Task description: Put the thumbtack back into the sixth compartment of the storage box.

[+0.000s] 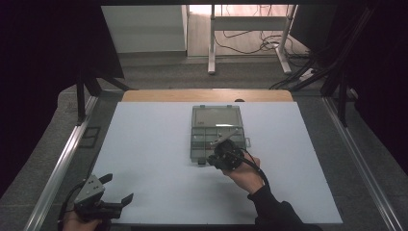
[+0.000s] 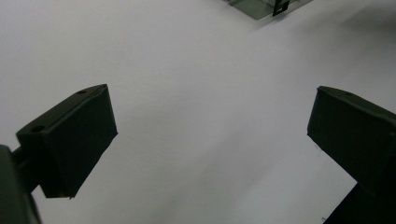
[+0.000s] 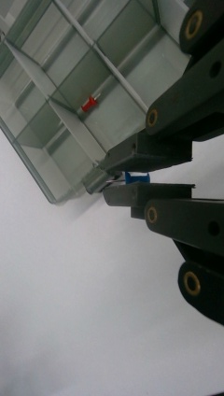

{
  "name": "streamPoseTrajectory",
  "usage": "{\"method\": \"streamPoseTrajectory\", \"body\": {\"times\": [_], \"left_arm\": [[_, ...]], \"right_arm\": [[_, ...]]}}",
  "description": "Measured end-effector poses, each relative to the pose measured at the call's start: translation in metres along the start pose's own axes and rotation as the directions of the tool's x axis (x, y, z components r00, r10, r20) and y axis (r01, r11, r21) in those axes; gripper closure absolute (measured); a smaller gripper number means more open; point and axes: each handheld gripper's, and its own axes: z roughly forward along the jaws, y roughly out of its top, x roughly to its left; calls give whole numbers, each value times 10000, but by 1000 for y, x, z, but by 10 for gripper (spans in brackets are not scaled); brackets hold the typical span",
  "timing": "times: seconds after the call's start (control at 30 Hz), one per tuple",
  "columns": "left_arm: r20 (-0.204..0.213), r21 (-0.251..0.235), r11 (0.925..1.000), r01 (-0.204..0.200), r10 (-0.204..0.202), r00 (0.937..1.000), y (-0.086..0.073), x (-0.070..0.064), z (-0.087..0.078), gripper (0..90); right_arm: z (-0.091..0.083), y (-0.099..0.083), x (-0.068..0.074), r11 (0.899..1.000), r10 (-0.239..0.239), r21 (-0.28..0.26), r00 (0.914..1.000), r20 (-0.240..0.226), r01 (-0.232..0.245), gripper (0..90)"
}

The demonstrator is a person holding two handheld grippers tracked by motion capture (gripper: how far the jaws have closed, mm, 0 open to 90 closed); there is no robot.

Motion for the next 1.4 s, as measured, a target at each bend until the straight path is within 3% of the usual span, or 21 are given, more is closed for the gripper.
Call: {"method": "streamPoseTrajectory", "body": {"times": [0.57,0.97,1.4], "left_arm": [[15,7,10000,1,-1,10000,0,0,0,17],[13,31,10000,-17,17,10000,0,0,0,18],[10,31,10000,-26,26,10000,0,0,0,18]], "right_arm": [[11,19,-22,9992,332,-217,9986,408,-323,804],[27,24,-35,9989,442,93,9955,835,-451,802],[38,22,-41,9973,569,410,9943,898,-608,794]]}}
